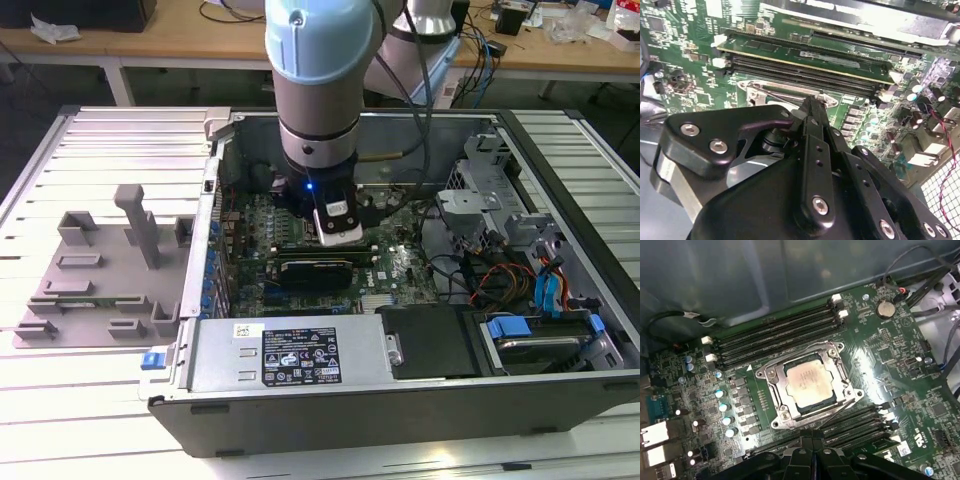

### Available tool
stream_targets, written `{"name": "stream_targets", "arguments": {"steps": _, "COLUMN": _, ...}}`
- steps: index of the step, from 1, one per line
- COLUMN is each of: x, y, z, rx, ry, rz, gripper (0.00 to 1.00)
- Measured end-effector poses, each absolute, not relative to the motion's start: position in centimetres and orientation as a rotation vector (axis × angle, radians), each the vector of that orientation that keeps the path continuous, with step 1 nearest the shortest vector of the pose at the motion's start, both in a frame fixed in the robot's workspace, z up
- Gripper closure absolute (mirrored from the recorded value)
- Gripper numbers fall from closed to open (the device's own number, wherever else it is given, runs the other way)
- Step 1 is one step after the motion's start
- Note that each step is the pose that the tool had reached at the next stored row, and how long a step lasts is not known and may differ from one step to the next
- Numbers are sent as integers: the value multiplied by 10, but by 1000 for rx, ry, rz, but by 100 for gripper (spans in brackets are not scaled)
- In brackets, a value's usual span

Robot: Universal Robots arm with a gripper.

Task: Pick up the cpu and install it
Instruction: 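Install the second cpu locking lever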

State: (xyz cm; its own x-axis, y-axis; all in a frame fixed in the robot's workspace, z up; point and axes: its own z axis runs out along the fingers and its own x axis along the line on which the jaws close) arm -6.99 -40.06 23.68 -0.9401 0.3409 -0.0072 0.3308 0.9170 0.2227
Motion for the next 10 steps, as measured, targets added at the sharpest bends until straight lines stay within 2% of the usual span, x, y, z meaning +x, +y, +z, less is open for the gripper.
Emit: {"name": "stream_targets", "arguments": {"steps": 10, "x": -89, "y": -391, "z": 211, "rx": 546, "ry": 3027, "rz": 368, "gripper": 89}}
